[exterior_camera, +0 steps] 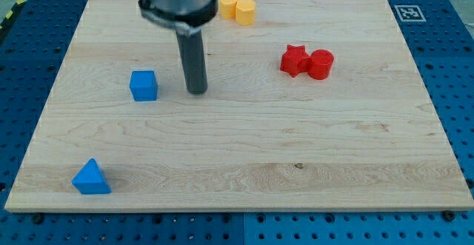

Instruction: Slide the blue cube to the top right of the blue triangle

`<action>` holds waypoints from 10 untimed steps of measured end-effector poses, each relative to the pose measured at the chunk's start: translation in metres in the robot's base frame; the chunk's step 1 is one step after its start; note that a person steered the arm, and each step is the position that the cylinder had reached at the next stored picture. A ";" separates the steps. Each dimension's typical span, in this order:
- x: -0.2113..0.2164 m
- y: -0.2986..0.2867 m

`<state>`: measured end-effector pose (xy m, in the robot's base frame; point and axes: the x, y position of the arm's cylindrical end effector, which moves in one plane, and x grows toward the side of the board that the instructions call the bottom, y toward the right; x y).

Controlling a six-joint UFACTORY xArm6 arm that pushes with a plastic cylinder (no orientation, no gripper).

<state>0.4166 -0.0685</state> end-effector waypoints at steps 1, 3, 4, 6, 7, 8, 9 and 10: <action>-0.042 -0.026; -0.048 -0.102; -0.033 -0.103; 0.006 -0.103; 0.006 -0.102; 0.006 -0.093; 0.006 -0.087; 0.008 -0.087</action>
<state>0.4248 -0.1554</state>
